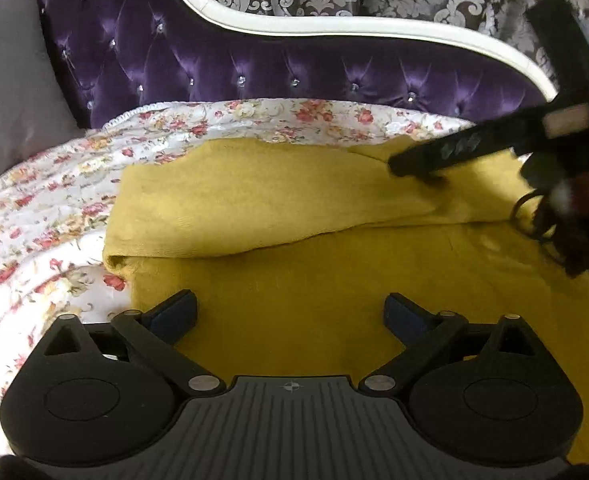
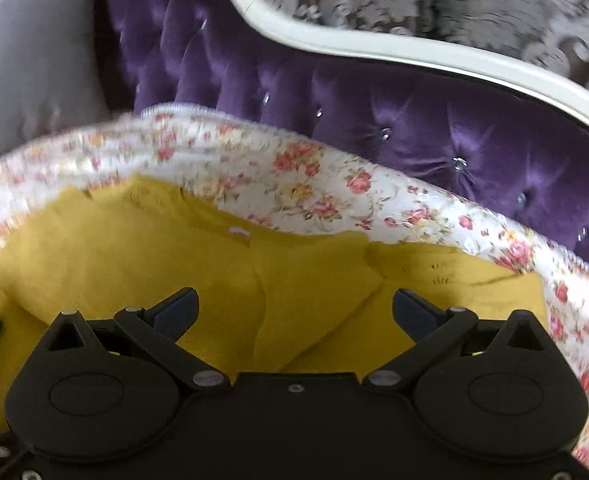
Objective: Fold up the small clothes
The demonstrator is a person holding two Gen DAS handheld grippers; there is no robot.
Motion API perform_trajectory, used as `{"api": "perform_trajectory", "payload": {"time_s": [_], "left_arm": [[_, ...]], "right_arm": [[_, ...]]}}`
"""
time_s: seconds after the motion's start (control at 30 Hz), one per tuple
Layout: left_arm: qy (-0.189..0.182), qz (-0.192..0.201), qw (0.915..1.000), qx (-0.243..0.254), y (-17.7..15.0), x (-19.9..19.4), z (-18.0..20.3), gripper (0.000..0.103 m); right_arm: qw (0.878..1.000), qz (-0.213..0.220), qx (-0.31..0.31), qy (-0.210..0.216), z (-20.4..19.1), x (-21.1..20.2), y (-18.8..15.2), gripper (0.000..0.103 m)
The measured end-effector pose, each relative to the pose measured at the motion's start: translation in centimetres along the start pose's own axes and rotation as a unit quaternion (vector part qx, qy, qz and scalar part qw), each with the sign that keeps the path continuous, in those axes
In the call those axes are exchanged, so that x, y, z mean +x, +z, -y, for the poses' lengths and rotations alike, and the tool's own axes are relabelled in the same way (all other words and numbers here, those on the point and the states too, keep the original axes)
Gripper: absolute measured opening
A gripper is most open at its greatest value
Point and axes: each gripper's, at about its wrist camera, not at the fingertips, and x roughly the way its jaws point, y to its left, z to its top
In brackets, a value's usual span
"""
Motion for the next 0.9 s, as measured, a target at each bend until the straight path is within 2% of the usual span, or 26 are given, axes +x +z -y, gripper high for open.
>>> {"api": "perform_trajectory", "payload": {"time_s": [0.07, 0.17, 0.27, 0.33, 0.37, 0.47, 0.53, 0.6, 0.67, 0.7, 0.83, 0.9], "left_arm": [[-0.005, 0.005, 1.0, -0.006, -0.3, -0.2, -0.3, 0.101], [-0.009, 0.006, 0.9999, -0.011, -0.5, -0.4, -0.3, 0.101], [-0.01, 0.009, 0.9998, -0.013, -0.6, -0.3, -0.4, 0.101], [-0.009, 0.01, 0.9998, -0.013, -0.6, -0.3, -0.3, 0.101], [-0.009, 0.01, 0.9998, -0.012, -0.6, -0.4, -0.3, 0.101], [-0.009, 0.011, 0.9998, -0.014, -0.6, -0.4, -0.3, 0.101], [-0.011, 0.012, 0.9997, -0.016, -0.7, -0.4, -0.4, 0.101], [-0.014, 0.014, 0.9996, -0.019, -0.7, -0.4, -0.5, 0.101], [-0.017, 0.015, 0.9995, -0.024, -0.7, -0.5, -0.6, 0.101], [-0.018, 0.015, 0.9994, -0.026, -0.7, -0.5, -0.7, 0.101], [-0.02, 0.018, 0.9993, -0.028, -0.7, -0.6, -0.7, 0.101], [-0.019, 0.018, 0.9993, -0.026, -0.7, -0.6, -0.7, 0.101]], "right_arm": [[1.0, -0.006, -0.02, -0.016, -0.3, 0.4, -0.2, 0.102], [0.995, -0.013, -0.031, -0.095, 1.1, 0.5, -0.9, 0.102], [0.987, -0.033, 0.03, -0.157, 5.1, -0.2, -2.5, 0.102], [0.975, -0.039, 0.062, -0.208, 7.2, -1.1, -3.5, 0.102], [0.973, -0.036, 0.076, -0.217, 8.0, -1.7, -3.9, 0.102], [0.98, -0.001, 0.113, -0.162, 9.0, -3.4, -4.2, 0.102], [0.987, 0.02, 0.105, -0.124, 8.3, -3.7, -3.8, 0.102], [0.989, 0.023, 0.113, -0.089, 7.9, -2.9, -3.3, 0.101], [0.988, 0.013, 0.129, -0.082, 8.1, -1.6, -3.1, 0.1], [0.988, 0.013, 0.131, -0.085, 8.3, -1.2, -3.1, 0.098], [0.985, -0.012, 0.155, -0.076, 10.2, 0.8, -3.8, 0.075], [0.984, -0.014, 0.165, -0.069, 10.8, 1.1, -4.2, 0.068]]}}
